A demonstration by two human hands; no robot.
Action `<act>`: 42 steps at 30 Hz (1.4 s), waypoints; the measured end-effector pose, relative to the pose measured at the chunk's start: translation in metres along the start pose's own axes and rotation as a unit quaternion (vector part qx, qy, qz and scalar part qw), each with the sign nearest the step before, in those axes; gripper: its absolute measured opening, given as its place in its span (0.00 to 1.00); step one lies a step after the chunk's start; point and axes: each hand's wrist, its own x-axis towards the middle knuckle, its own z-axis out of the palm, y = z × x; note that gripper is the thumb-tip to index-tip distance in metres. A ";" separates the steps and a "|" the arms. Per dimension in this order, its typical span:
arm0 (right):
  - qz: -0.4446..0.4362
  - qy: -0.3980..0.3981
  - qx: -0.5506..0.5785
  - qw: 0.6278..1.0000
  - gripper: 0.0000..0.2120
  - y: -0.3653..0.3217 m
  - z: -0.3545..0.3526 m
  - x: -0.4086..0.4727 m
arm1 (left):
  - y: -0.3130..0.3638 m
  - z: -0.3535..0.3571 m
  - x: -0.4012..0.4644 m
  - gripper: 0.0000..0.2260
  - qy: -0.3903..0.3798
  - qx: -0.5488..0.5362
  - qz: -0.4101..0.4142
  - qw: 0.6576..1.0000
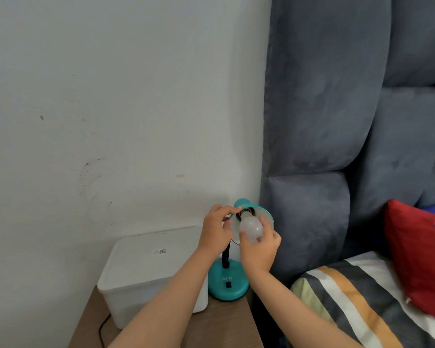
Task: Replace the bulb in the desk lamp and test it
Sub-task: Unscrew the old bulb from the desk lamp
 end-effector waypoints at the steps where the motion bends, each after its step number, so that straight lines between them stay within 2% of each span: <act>1: 0.015 0.004 0.012 1.000 0.29 -0.002 -0.001 0.000 | -0.001 0.001 -0.001 0.20 0.002 -0.001 0.000 1.000; 5: 0.070 0.005 0.031 0.997 0.31 -0.010 -0.001 0.000 | -0.003 0.001 -0.001 0.19 0.006 -0.003 -0.002 1.000; 8: 0.056 -0.002 0.031 0.998 0.26 -0.011 0.000 -0.002 | -0.003 0.002 -0.001 0.19 0.008 -0.009 -0.006 1.000; 11: 0.040 -0.002 0.032 0.999 0.28 -0.006 0.003 -0.002 | -0.003 0.004 -0.001 0.18 0.006 -0.009 -0.009 1.000; 14: 0.087 0.008 0.061 0.994 0.33 -0.003 0.005 -0.003 | -0.005 0.005 -0.001 0.18 0.009 -0.009 -0.010 1.000; 25: 0.135 0.019 0.166 0.977 0.26 -0.011 -0.002 -0.002 | -0.005 0.005 -0.003 0.19 0.019 -0.021 -0.014 0.999; 29: 0.120 0.034 0.157 0.980 0.25 -0.008 -0.001 0.000 | -0.005 0.006 -0.003 0.19 0.020 -0.020 -0.011 1.000; 33: 0.147 0.030 0.151 0.977 0.29 -0.010 0.005 -0.004 | -0.006 0.007 -0.004 0.19 0.020 -0.018 -0.010 1.000; 42: 0.124 0.027 0.181 0.975 0.18 -0.013 -0.002 -0.002 | -0.006 0.008 -0.005 0.20 0.021 -0.014 -0.010 1.000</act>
